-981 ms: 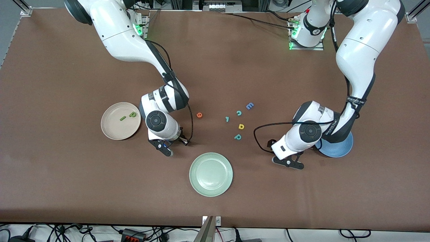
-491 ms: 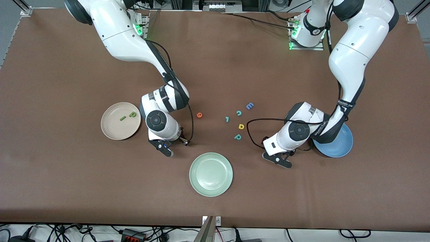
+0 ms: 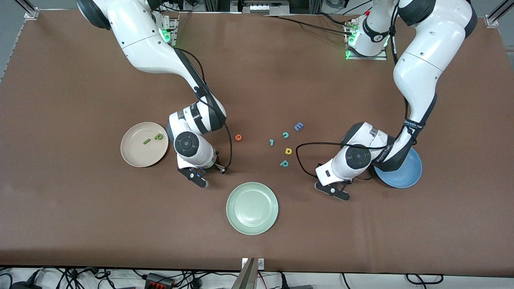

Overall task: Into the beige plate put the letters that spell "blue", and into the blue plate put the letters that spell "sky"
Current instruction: 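Place the yellow u in the beige plate while the left gripper grasps yellow k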

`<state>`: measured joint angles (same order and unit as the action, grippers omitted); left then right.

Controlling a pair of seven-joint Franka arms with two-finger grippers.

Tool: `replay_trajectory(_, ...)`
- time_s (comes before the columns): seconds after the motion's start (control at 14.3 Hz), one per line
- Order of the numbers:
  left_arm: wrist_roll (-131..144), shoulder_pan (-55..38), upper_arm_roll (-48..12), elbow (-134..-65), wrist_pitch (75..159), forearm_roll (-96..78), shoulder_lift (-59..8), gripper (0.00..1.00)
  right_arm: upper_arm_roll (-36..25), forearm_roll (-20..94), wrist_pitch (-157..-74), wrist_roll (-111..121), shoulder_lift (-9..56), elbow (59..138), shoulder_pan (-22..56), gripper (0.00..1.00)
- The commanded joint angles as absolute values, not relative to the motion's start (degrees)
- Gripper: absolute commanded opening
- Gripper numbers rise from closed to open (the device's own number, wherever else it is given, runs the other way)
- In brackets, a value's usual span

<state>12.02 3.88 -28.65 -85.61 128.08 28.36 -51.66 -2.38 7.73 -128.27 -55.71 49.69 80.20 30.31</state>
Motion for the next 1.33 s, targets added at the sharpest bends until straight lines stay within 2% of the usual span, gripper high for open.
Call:
replay_trajectory(0.0, 11.43, 4.22, -28.83, -85.96, 127.62, 29.62, -51.5, 0.18, -2.98, 7.12, -123.5, -49.07, 46.95, 80.41, 29.53, 0.14)
replay_trajectory(0.14, 11.43, 4.31, -28.83, -85.87, 127.62, 29.62, -51.15, 0.09, -4.56, 6.94, -117.89, -45.63, 43.96, 82.87, 29.36, 0.14)
replay_trajectory(0.28, 11.42, 4.31, -28.74, -85.61, 127.7, 29.62, -50.89, 0.09, -6.15, 6.94, -115.23, -40.37, 40.28, 86.89, 29.18, 0.14)
replay_trajectory(0.49, 11.43, 4.48, -28.48, -85.43, 127.44, 29.62, -49.23, 0.08, -8.6, 6.94, -115.84, -33.16, 33.24, 97.18, 29.18, 0.14)
replay_trajectory(0.77, 10.9, 9.4, -29.09, -84.64, 115.87, 29.53, -44.66, 0.08, -11.78, 6.94, -115.4, -16.3, 27.87, 104.93, 23.76, 0.14)
replay_trajectory(1.26, 10.63, 14.22, -29.18, -85.08, 98.2, 29.53, -42.8, 0.08, -11.87, 6.94, -118.47, -0.72, 27.51, 109.95, 15.3, 0.15)
